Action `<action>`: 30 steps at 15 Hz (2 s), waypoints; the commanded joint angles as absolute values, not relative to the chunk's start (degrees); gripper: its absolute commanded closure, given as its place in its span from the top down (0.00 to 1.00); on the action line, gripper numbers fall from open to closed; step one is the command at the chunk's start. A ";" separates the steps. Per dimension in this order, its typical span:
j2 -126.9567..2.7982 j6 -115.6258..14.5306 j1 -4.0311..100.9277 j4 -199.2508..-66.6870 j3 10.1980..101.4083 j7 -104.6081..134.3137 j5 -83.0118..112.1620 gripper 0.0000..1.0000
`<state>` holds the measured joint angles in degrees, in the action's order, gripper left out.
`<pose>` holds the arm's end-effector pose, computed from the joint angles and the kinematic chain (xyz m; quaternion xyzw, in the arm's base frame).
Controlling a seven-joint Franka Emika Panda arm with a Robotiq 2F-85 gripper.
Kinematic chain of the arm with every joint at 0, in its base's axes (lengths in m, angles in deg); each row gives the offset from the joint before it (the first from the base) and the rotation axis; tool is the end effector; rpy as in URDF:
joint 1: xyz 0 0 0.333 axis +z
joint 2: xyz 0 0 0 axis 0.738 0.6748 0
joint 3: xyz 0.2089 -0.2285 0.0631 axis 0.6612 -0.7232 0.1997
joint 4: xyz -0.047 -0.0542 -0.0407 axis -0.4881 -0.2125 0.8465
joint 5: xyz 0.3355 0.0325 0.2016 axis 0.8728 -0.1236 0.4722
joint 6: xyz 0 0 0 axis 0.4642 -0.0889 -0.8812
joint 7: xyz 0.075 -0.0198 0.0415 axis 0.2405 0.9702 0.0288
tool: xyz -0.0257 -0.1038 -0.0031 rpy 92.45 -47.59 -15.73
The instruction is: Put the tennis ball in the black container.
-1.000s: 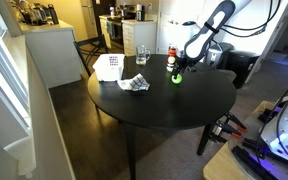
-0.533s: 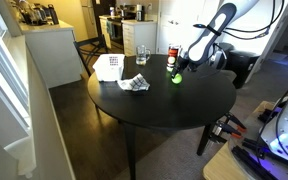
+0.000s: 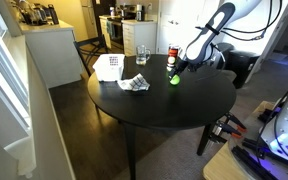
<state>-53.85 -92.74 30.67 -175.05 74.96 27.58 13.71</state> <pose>0.5384 -0.0071 0.1893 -0.9835 -0.0675 -0.1647 0.0311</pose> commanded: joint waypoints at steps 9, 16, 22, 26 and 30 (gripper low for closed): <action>-51.87 -93.25 21.57 -175.34 82.98 33.37 16.96 1.00; -51.02 -92.80 19.35 -175.53 84.31 34.20 16.91 0.75; -50.98 -92.98 17.87 -175.70 85.26 34.85 16.87 0.44; -53.60 -92.80 14.96 -177.04 88.48 35.39 17.58 0.43; -57.29 -94.80 9.67 -178.29 94.26 35.04 15.73 0.43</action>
<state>-52.67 -92.79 14.24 -175.07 89.66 33.06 15.09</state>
